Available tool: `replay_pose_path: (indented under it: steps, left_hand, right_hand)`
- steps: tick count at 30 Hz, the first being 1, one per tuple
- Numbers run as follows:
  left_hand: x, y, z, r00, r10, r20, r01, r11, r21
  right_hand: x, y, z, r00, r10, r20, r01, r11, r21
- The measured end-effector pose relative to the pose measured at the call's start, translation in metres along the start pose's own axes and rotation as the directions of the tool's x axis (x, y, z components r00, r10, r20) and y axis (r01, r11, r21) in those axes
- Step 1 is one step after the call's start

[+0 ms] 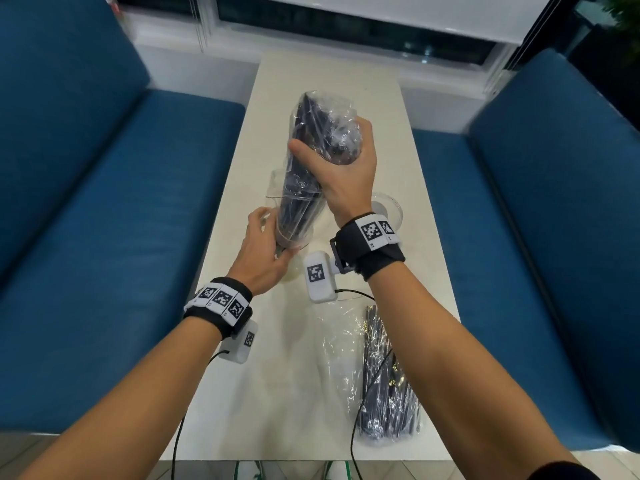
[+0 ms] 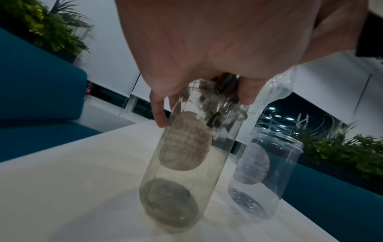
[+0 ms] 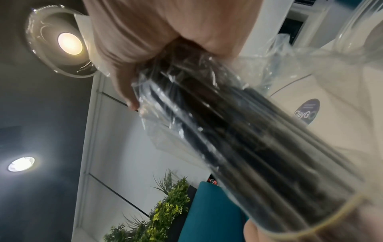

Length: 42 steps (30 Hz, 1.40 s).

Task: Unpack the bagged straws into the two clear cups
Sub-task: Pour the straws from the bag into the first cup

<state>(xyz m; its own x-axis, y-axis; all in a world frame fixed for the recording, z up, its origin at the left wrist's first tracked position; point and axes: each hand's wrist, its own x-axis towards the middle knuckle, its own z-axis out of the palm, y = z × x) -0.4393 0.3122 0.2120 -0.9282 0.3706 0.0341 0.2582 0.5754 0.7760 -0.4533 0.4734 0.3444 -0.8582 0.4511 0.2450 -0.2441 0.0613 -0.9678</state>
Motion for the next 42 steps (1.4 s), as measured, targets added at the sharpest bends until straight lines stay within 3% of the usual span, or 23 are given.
replay_pose_path:
  steps: [6,11,16,25,31,38,42]
  left_hand:
    - [0.005,-0.002,-0.002,0.998,-0.021,0.054,0.015,0.994,0.109]
    - [0.0,-0.003,-0.008,0.999,-0.029,0.032,0.027,0.999,0.044]
    - [-0.006,-0.003,-0.015,0.999,-0.021,0.026,0.022,0.999,-0.031]
    - [-0.007,-0.018,-0.021,0.998,0.045,0.046,-0.04,0.994,-0.103]
    - [-0.004,-0.023,-0.021,0.998,0.044,-0.043,-0.047,0.997,-0.061]
    - [0.006,-0.013,-0.029,0.995,-0.057,-0.08,0.048,0.994,-0.102]
    - [0.018,-0.005,-0.042,0.992,-0.129,-0.005,0.13,0.99,0.05]
  right_hand:
    - [0.003,-0.002,0.006,0.996,0.023,-0.089,-0.023,1.0,0.002]
    - [-0.001,-0.002,0.005,0.969,0.038,-0.245,-0.021,0.997,0.072]
    - [-0.003,-0.005,0.0,0.951,0.038,-0.306,0.006,0.99,0.142]
    - [-0.001,-0.013,-0.004,0.946,0.035,-0.323,0.022,0.985,0.171]
    - [0.001,-0.013,-0.008,0.943,0.046,-0.33,0.021,0.98,0.197]
    - [-0.001,-0.014,-0.009,0.96,-0.03,-0.278,0.064,0.991,0.114]
    - [-0.004,-0.01,-0.011,0.975,-0.069,-0.211,0.086,0.994,0.071]
